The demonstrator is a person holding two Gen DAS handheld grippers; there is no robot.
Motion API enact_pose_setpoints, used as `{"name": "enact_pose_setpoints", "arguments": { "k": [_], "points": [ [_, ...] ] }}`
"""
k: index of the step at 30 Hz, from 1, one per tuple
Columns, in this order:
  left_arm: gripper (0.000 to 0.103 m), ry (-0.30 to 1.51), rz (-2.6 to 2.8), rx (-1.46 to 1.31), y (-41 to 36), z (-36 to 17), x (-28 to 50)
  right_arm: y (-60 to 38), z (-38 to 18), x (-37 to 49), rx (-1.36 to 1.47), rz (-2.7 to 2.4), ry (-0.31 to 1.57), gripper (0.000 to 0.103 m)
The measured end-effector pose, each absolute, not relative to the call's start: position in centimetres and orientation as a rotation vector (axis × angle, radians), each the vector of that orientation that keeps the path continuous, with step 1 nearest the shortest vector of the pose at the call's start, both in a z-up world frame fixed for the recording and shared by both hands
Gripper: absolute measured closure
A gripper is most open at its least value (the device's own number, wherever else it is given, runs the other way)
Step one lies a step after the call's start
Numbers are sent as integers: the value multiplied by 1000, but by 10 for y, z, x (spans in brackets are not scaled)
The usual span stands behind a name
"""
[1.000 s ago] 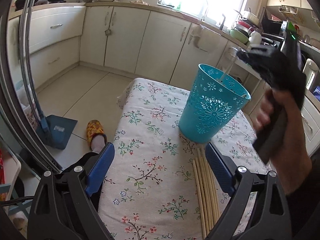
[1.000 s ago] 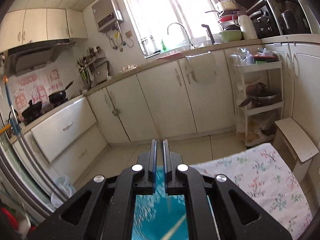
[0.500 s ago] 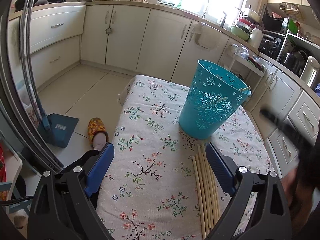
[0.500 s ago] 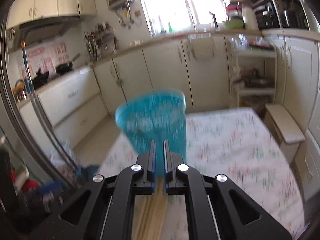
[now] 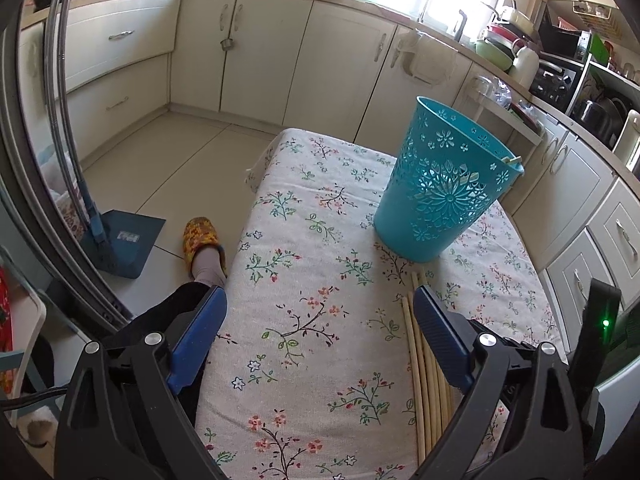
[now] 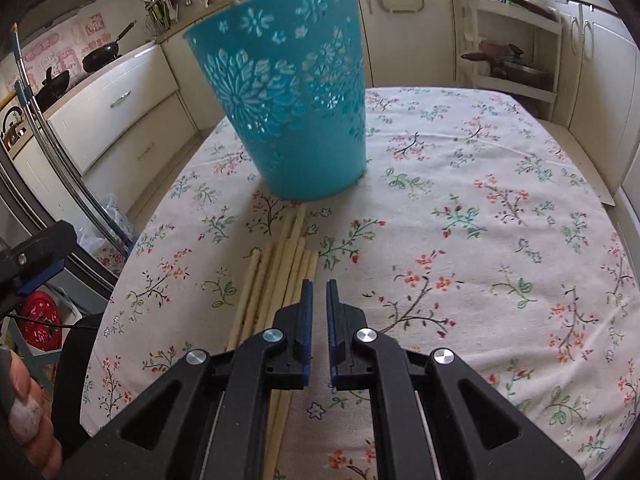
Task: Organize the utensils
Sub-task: 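Move the left tool to the stick bundle and grasp one stick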
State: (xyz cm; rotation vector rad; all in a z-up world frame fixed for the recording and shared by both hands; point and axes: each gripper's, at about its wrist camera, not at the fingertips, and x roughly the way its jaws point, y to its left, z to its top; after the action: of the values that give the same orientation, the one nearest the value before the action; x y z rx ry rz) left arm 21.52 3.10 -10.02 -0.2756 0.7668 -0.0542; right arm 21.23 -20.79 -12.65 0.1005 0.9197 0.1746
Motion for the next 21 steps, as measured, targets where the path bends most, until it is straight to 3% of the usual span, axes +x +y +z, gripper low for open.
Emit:
{"name": "enact_pose_setpoints", "arguments": {
  "k": [10,21],
  "points": [
    [12,807,-60,-270,29,-110,218,-196,-137,210,43,189,970,90],
    [12,955,-134,-147,-24,-148,248,-212,-133,203,3,176,981,95]
  ]
}}
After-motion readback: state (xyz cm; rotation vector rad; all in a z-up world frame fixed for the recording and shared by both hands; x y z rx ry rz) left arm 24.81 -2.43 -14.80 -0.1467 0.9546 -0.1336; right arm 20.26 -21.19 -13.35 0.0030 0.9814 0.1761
